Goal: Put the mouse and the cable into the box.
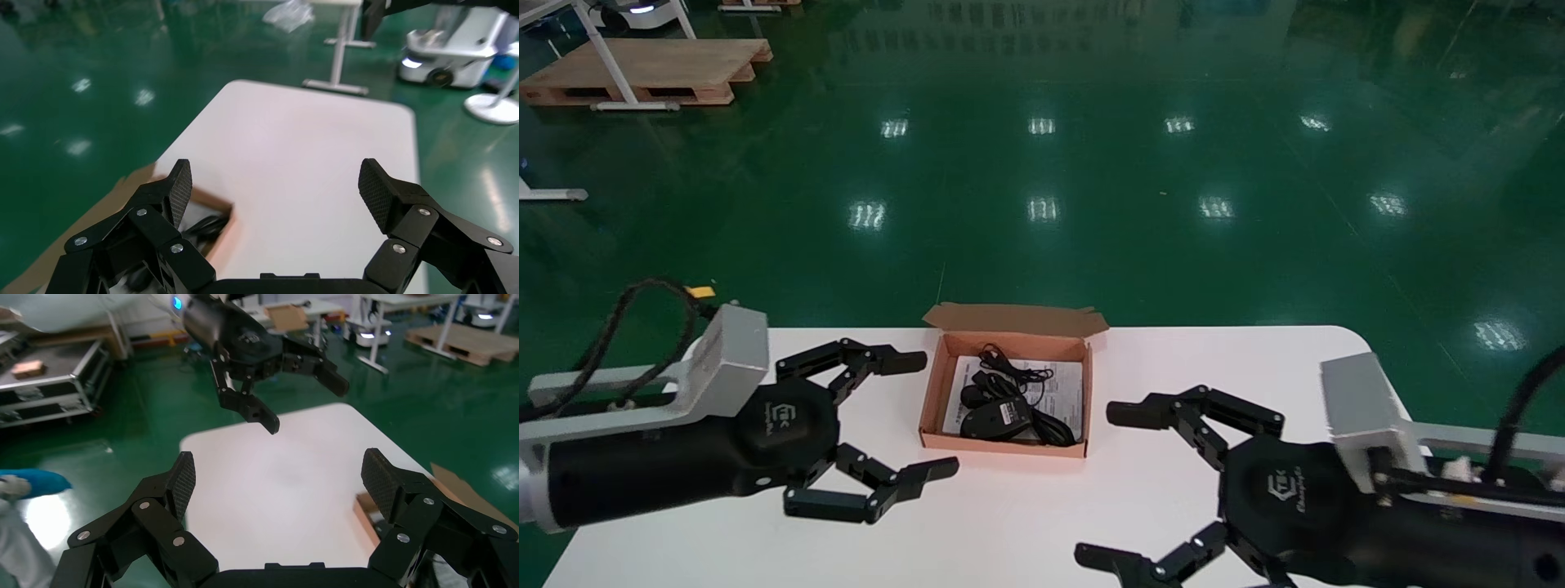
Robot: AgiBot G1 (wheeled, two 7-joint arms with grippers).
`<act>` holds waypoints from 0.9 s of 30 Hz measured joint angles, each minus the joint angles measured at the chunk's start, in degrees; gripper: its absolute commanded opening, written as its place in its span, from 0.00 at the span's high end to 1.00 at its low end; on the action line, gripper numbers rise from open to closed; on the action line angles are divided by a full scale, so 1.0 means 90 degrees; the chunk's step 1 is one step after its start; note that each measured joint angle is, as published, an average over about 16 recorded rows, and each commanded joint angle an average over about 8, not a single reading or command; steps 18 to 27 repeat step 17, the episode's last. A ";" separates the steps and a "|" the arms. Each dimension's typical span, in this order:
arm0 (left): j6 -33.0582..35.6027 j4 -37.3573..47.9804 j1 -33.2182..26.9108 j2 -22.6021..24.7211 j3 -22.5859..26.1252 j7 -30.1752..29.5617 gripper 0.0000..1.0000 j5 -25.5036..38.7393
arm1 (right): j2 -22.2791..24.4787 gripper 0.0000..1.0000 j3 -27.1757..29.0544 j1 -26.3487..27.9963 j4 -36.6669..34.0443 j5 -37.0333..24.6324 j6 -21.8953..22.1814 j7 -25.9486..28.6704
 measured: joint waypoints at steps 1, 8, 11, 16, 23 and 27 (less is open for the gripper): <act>0.0099 -0.0057 0.0053 -0.0044 -0.0059 -0.0020 0.00 -0.0117 | 0.0073 0.00 0.0084 -0.0058 0.0057 0.0097 -0.0085 0.0018; 0.0777 -0.0450 0.0419 -0.0344 -0.0467 -0.0156 0.00 -0.0918 | 0.0443 0.00 0.0514 -0.0352 0.0348 0.0595 -0.0517 0.0108; 0.1005 -0.0582 0.0541 -0.0444 -0.0604 -0.0201 0.00 -0.1188 | 0.0534 0.00 0.0620 -0.0425 0.0419 0.0721 -0.0625 0.0128; 0.1235 -0.0715 0.0664 -0.0546 -0.0742 -0.0247 0.00 -0.1460 | 0.0583 0.00 0.0676 -0.0463 0.0456 0.0788 -0.0682 0.0139; 0.1279 -0.0741 0.0687 -0.0565 -0.0768 -0.0255 0.00 -0.1512 | 0.0584 0.00 0.0678 -0.0464 0.0457 0.0791 -0.0685 0.0139; 0.1279 -0.0741 0.0687 -0.0565 -0.0768 -0.0255 0.00 -0.1512 | 0.0584 0.00 0.0678 -0.0464 0.0457 0.0791 -0.0685 0.0139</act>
